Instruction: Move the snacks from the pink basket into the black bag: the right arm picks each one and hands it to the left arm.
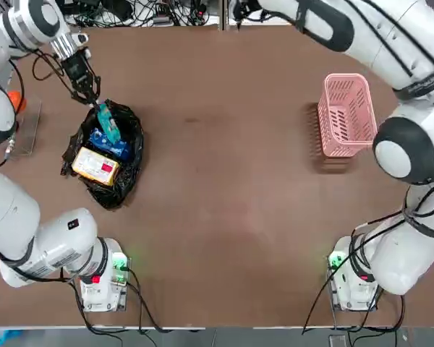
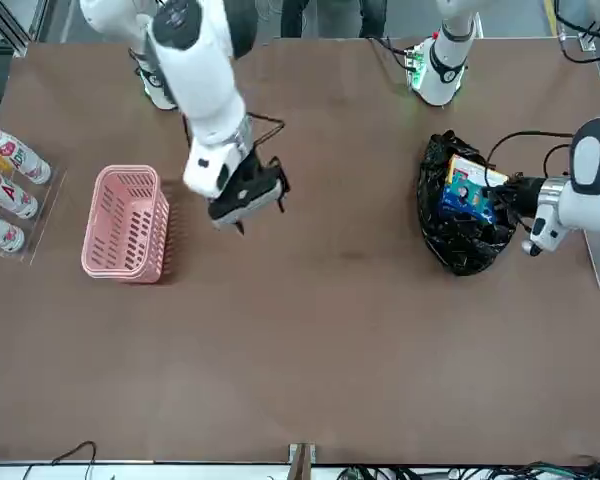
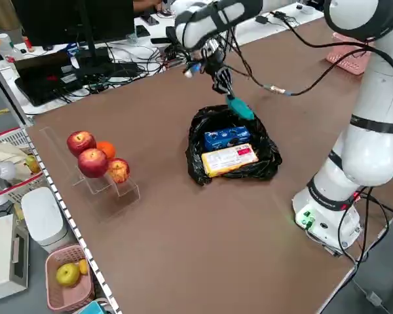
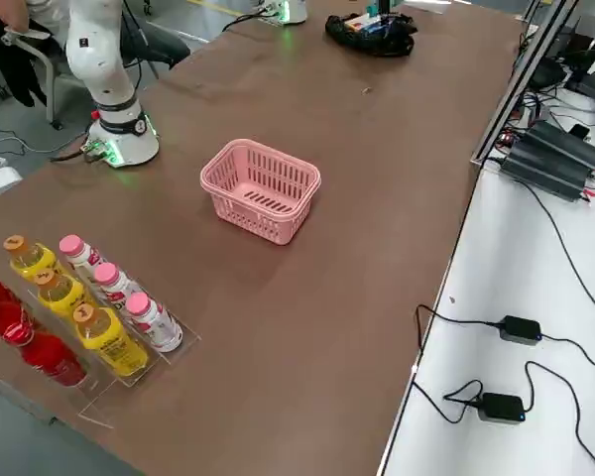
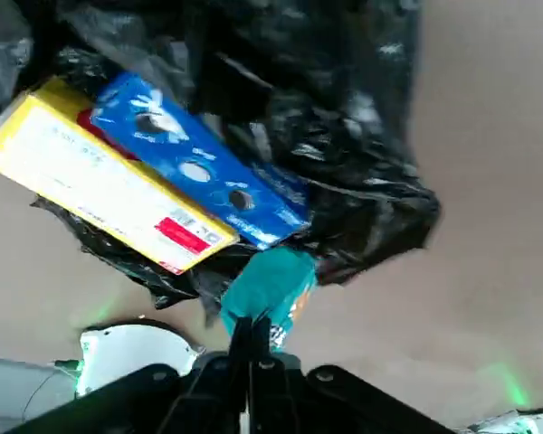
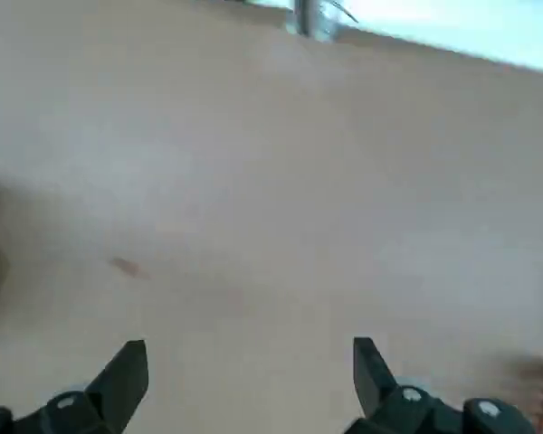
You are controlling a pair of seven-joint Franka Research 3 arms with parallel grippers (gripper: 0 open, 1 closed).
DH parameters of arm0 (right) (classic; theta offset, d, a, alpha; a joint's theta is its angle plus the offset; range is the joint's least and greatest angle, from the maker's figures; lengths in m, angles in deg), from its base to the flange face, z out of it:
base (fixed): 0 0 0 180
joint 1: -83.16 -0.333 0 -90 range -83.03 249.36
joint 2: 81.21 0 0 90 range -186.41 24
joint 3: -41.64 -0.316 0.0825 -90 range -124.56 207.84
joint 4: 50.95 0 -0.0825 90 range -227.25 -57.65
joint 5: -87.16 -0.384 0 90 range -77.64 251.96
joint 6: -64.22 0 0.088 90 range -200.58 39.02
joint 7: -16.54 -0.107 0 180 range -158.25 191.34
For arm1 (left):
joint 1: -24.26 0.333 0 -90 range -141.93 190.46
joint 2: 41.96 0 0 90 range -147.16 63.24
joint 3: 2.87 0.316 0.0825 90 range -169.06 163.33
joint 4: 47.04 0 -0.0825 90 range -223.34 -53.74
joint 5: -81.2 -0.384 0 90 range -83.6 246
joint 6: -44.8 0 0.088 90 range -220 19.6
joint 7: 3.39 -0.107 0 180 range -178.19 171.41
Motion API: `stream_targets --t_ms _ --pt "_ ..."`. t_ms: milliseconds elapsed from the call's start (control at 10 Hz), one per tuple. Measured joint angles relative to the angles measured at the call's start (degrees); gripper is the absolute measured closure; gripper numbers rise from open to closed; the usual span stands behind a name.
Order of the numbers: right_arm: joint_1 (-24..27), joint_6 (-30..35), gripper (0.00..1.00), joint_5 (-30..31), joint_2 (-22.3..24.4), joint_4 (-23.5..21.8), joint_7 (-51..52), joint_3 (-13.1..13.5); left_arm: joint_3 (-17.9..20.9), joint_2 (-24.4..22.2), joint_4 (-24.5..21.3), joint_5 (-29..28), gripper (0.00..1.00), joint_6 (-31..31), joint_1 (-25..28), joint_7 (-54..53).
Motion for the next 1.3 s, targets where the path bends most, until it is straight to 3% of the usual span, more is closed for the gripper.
stream_targets --t_ms 200,300,600,700,800,1100,1300 --pt "6.0 7.5 0.0 0.2 5.4 -6.4 0.0 0.4 0.0 0.0 -0.5 -0.3 0.85 -0.2 2.9 -2.1" --pt "10.1 10.6 0.0 0.2 7.2 -8.1 1.7 0.5 0.0 0.0 -0.5 -0.3 0.7 -0.2 3.0 -3.0" --pt "22.1 11.5 0.0 0.4 9.9 -13.9 11.7 0.7 -0.4 -0.2 0.4 -0.3 0.25 -0.6 2.7 -3.2" --pt "25.0 11.5 0.0 1.0 10.2 -15.1 13.0 0.7 -0.4 -0.5 2.0 -0.3 0.1 -0.6 2.8 -3.2" --pt "27.4 11.5 0.0 1.5 10.3 -16.3 13.3 0.6 -0.5 -1.1 5.0 -0.3 0.0 -0.2 2.8 -3.2" --pt "31.0 12.1 0.0 2.0 12.6 -20.0 13.4 0.6 -0.9 -4.5 15.2 -0.3 0.0 2.3 2.6 -3.3" --pt "32.0 14.6 0.0 2.2 15.7 -21.0 13.2 0.5 -0.9 -7.4 19.2 -0.4 0.0 4.2 2.7 -3.4"
